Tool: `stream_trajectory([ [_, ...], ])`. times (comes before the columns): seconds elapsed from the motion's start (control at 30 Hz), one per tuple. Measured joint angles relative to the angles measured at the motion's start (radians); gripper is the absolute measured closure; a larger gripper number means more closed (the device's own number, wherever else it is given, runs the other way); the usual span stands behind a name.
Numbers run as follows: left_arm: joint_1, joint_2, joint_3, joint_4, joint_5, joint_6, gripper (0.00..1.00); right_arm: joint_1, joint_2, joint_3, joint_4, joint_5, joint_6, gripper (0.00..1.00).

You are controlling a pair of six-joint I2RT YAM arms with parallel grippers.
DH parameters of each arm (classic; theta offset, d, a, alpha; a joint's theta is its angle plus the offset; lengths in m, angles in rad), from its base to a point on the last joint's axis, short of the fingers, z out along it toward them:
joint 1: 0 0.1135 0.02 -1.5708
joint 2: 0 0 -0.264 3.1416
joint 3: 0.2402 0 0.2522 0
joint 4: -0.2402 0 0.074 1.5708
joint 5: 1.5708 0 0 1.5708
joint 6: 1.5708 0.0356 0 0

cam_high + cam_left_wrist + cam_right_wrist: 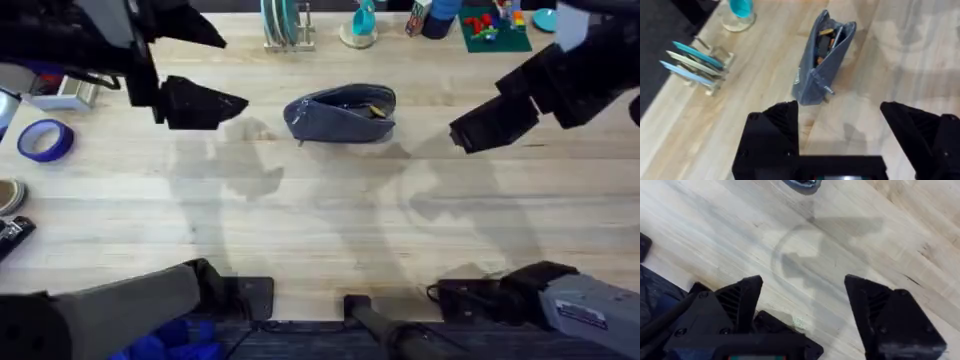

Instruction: Unzip the bag, pick up the pens from the table one at a time and place them inside, then zip the bag closed.

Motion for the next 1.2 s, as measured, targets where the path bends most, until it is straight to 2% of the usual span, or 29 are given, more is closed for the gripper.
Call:
stream_trajectory([
  [0.13,0.039,0.043,0.009,-0.029,0.037,0.091,0.011,0.000,0.000,0.000,0.000,0.000,0.024,0.003],
  [0.27,0.055,0.136,0.011,-0.048,0.074,0.183,0.010,0.000,0.000,0.000,0.000,0.000,0.033,0.003],
  [0.53,0.057,0.359,0.011,-0.050,0.109,0.332,0.010,0.000,0.000,0.000,0.000,0.000,0.043,0.004],
  [0.8,0.057,0.504,0.011,-0.050,0.125,0.462,0.010,0.000,0.001,0.000,0.020,0.000,0.045,0.003],
  [1.03,0.057,0.610,0.011,-0.046,0.128,0.539,0.010,0.000,0.051,0.000,0.023,0.000,0.054,0.005],
  [1.2,0.057,0.652,0.011,-0.039,0.151,0.561,0.010,0.000,0.091,0.000,0.023,0.000,0.059,0.005],
])
